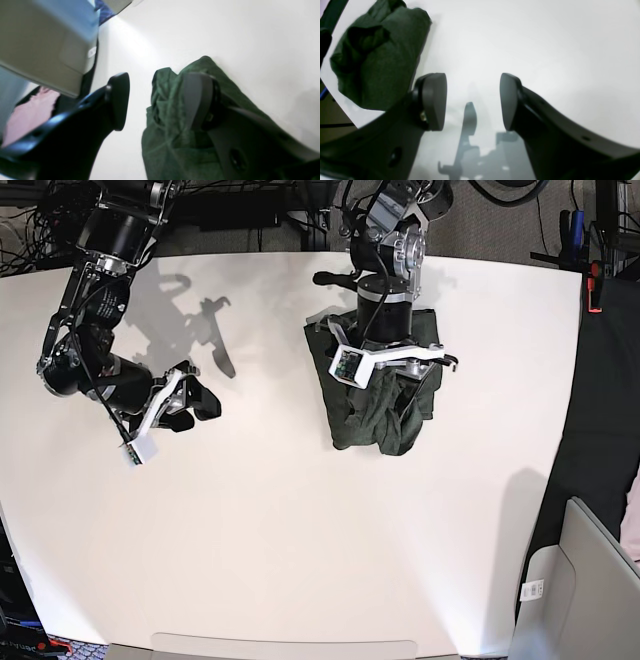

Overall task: Fold the T-shirt properly
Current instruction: 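Lower the left gripper onto the bundle and grasp its folded edge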

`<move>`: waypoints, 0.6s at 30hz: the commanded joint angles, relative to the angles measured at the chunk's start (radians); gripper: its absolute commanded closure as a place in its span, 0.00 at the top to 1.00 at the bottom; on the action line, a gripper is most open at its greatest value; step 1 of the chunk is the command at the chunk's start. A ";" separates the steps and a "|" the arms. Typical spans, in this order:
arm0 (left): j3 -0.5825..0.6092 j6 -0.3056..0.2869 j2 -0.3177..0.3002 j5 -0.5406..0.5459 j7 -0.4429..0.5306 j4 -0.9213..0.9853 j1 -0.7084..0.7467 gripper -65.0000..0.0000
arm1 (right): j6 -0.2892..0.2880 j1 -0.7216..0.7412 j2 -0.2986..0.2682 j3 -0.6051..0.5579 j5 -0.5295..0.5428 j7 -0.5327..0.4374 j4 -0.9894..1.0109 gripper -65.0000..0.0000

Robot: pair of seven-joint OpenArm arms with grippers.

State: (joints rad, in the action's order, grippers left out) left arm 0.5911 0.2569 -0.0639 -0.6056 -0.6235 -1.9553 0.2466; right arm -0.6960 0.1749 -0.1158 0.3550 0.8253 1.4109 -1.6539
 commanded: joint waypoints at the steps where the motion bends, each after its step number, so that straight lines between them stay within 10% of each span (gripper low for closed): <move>1: 0.000 -0.006 0.005 0.008 0.023 -0.011 -0.005 0.53 | -0.002 0.018 -0.011 0.003 0.024 -0.015 -0.019 0.52; 18: -0.158 -0.103 0.002 0.376 -0.066 -0.011 -0.056 0.53 | -0.002 0.018 -0.012 0.003 0.024 -0.015 -0.021 0.52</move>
State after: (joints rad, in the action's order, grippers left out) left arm 0.4358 0.1513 -0.0643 -0.2268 -0.7105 -1.9503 0.1967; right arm -0.6960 0.1749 -0.1181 0.3550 0.8265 1.4105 -1.6547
